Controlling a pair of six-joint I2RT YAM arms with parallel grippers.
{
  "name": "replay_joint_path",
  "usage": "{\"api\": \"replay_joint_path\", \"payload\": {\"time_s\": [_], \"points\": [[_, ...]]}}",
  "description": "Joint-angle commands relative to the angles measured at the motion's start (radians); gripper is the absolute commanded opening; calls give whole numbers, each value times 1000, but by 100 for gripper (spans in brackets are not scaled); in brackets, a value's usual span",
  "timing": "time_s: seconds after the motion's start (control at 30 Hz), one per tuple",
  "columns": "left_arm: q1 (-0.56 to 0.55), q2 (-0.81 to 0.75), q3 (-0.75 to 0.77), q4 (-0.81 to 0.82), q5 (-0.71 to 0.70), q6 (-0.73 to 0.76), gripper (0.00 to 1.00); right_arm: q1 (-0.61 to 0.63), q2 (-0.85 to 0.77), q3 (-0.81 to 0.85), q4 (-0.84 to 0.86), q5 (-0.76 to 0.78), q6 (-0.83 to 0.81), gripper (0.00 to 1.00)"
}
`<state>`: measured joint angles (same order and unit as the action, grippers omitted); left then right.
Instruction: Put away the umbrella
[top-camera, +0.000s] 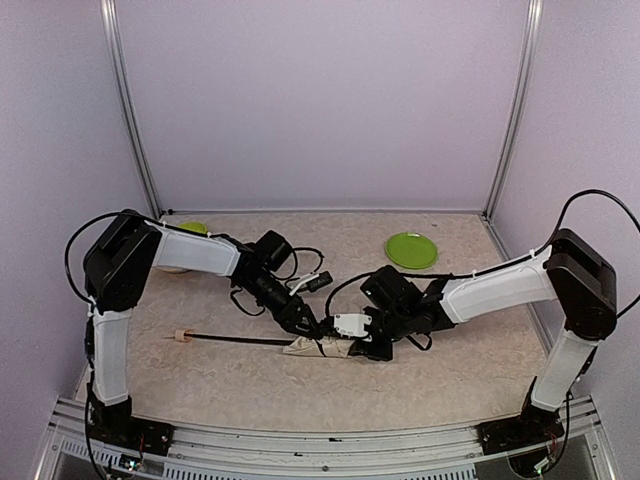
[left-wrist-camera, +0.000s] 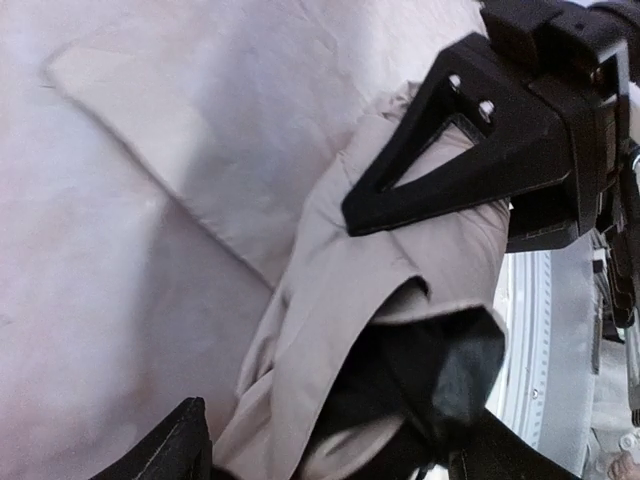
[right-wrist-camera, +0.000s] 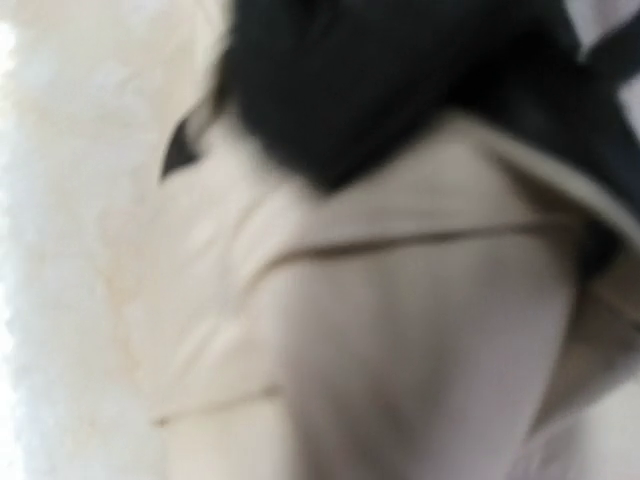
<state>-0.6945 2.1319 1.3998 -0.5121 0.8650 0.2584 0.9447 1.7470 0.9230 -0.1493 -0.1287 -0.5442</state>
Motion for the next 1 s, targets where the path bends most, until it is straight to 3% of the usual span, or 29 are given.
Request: {"api": "replay_joint_path", "payload": {"time_s": [0.0,0.27,0.47,0.63,0.8,0.97], "points": [[77,-109,-73,242,-197,-103,79,-6,57,-10,-223,-107,81,0],[84,-222,-130,296,-305,-77,79,-55,98,31,-281,-187,113,0],[74,-394,-243,407,-447,-48,70,-126,153,84,-343,-287,170,0],[-51,-540,-346,416,-562,175,63,-178,243,149,-419,-433,204,0],[-217,-559,-430,388,-642,449,72,-232,356,204,-495,-529,239,0],[-274,-453,-391,314,-686,520,82,-254,429,235,-552,-623,231,0]]}}
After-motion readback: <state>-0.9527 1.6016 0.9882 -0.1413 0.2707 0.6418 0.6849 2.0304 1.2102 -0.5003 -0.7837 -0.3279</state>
